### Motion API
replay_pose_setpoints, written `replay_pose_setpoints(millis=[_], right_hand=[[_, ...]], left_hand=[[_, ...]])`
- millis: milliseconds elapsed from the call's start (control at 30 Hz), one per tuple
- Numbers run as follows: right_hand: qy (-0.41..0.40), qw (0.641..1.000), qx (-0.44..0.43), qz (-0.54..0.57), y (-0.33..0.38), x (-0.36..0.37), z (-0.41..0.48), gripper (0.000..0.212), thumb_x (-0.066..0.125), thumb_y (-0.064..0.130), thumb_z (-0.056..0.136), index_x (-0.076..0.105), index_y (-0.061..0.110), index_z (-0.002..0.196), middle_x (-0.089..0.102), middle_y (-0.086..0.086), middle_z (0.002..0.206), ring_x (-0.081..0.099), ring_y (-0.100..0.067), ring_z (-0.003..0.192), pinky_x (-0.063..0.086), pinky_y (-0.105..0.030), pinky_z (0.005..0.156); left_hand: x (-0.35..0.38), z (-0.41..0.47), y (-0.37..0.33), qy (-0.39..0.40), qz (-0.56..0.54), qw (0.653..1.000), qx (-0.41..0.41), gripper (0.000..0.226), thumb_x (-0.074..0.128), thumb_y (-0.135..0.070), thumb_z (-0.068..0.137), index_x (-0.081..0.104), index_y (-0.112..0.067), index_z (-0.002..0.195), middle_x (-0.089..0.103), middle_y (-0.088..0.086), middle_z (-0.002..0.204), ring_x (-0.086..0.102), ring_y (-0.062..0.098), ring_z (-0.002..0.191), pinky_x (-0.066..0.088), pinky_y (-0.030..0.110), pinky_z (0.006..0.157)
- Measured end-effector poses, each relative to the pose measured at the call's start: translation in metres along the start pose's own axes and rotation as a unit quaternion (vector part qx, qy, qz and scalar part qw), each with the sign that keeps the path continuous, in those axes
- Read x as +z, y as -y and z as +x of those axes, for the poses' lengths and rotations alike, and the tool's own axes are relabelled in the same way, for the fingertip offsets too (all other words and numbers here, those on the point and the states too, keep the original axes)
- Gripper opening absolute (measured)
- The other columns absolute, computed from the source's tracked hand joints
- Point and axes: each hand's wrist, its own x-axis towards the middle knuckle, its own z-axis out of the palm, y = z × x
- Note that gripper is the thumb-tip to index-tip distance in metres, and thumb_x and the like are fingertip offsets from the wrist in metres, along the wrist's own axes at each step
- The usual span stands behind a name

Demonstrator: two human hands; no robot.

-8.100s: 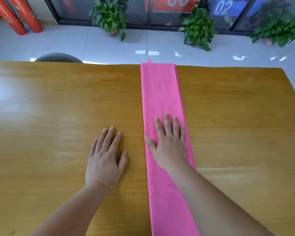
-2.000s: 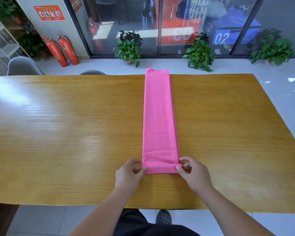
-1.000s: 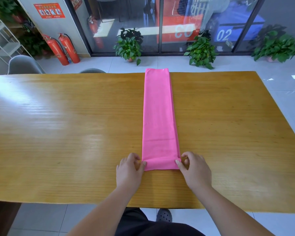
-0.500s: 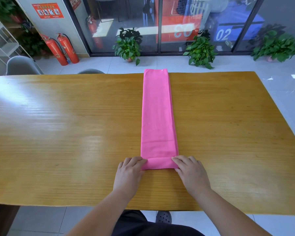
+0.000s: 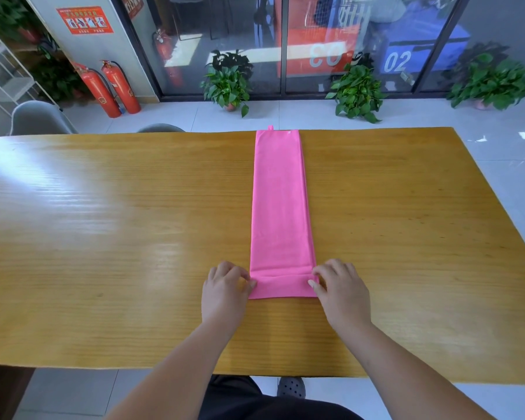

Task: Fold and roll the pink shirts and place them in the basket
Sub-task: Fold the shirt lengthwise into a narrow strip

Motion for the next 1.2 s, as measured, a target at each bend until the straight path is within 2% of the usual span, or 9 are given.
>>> replay_pose_setpoints(millis=[100, 200, 433, 600, 733, 833, 1000, 1100, 1200], right_hand=[[-0.022, 0.993, -0.100, -0.067, -0.004, 0.014, -0.003, 0.034, 0.089, 0.009, 0.080, 0.077, 0.026, 0.106, 0.066, 0.013, 0.107, 0.055, -0.019, 0.094, 0.049, -0.034, 0.071], [-0.035, 0.988, -0.126, -0.083, -0.008, 0.018, -0.013, 0.032, 0.070, 0.018, 0.097, 0.073, 0.022, 0.129, 0.068, 0.011, 0.128, 0.058, -0.020, 0.103, 0.051, -0.036, 0.077], [0.106, 0.993, -0.012, 0.056, -0.009, 0.003, 0.003, 0.045, 0.063, 0.039, 0.104, 0.057, 0.039, 0.148, 0.057, 0.026, 0.141, 0.051, -0.009, 0.120, 0.051, -0.033, 0.098], [0.160, 0.967, 0.097, 0.172, -0.016, -0.005, 0.009, 0.039, 0.054, 0.058, 0.103, 0.060, 0.045, 0.139, 0.057, 0.013, 0.096, 0.057, -0.007, 0.084, 0.047, -0.028, 0.071], [0.143, 0.970, 0.126, 0.153, -0.017, -0.001, 0.001, 0.037, 0.054, 0.065, 0.099, 0.063, 0.043, 0.127, 0.061, 0.016, 0.102, 0.059, -0.003, 0.090, 0.053, -0.031, 0.073], [0.053, 0.994, 0.064, 0.077, -0.008, -0.003, -0.001, 0.024, 0.061, 0.054, 0.101, 0.063, 0.039, 0.121, 0.055, 0.019, 0.116, 0.053, -0.006, 0.107, 0.052, -0.030, 0.072], [-0.025, 0.995, -0.084, -0.044, -0.008, 0.010, -0.003, 0.018, 0.079, 0.016, 0.094, 0.075, 0.028, 0.107, 0.065, 0.014, 0.108, 0.053, -0.016, 0.093, 0.049, -0.032, 0.071], [-0.023, 0.993, -0.105, -0.050, -0.013, 0.010, -0.010, 0.027, 0.060, 0.034, 0.105, 0.073, 0.026, 0.127, 0.066, 0.014, 0.124, 0.057, -0.016, 0.103, 0.051, -0.033, 0.078], [0.039, 0.993, -0.099, -0.053, -0.016, 0.007, -0.012, 0.048, 0.066, 0.047, 0.099, 0.063, 0.028, 0.143, 0.059, 0.016, 0.139, 0.056, -0.015, 0.115, 0.054, -0.035, 0.088]], left_hand=[[0.009, 0.000, 0.000, -0.020, 0.125, 0.980, 0.155, 0.024, 0.081, -0.011, 0.088, 0.076, -0.028, 0.104, 0.065, -0.014, 0.105, 0.055, 0.018, 0.094, 0.045, 0.035, 0.075], [0.008, -0.008, 0.003, -0.021, 0.133, 0.973, 0.188, 0.029, 0.078, -0.019, 0.091, 0.074, -0.028, 0.119, 0.068, -0.013, 0.119, 0.060, 0.020, 0.102, 0.046, 0.036, 0.079], [-0.005, -0.003, -0.002, 0.082, 0.030, 0.996, 0.035, 0.049, 0.068, -0.027, 0.101, 0.053, -0.037, 0.147, 0.060, -0.022, 0.133, 0.055, 0.011, 0.123, 0.045, 0.035, 0.102], [-0.010, 0.002, 0.005, 0.138, -0.180, 0.970, -0.092, 0.033, 0.063, -0.047, 0.103, 0.054, -0.039, 0.133, 0.071, -0.021, 0.111, 0.066, 0.005, 0.097, 0.055, 0.030, 0.080], [-0.011, -0.001, 0.003, 0.136, -0.183, 0.965, -0.127, 0.029, 0.069, -0.053, 0.098, 0.056, -0.036, 0.118, 0.072, -0.011, 0.091, 0.066, 0.003, 0.083, 0.054, 0.029, 0.067], [-0.011, 0.002, -0.001, 0.069, -0.078, 0.991, -0.084, 0.024, 0.072, -0.053, 0.096, 0.061, -0.038, 0.112, 0.055, -0.017, 0.105, 0.055, 0.004, 0.093, 0.048, 0.028, 0.072], [0.003, 0.004, -0.003, -0.018, 0.080, 0.988, 0.134, 0.003, 0.074, -0.025, 0.098, 0.076, -0.027, 0.099, 0.067, -0.015, 0.103, 0.061, 0.018, 0.096, 0.049, 0.036, 0.079], [0.002, -0.005, 0.002, -0.030, 0.090, 0.981, 0.170, 0.015, 0.073, -0.032, 0.099, 0.077, -0.027, 0.113, 0.069, -0.015, 0.115, 0.062, 0.019, 0.104, 0.052, 0.037, 0.082], [0.000, -0.013, 0.007, 0.016, 0.105, 0.982, 0.159, 0.052, 0.081, -0.043, 0.089, 0.067, -0.028, 0.137, 0.063, -0.016, 0.135, 0.057, 0.015, 0.119, 0.053, 0.036, 0.094]])
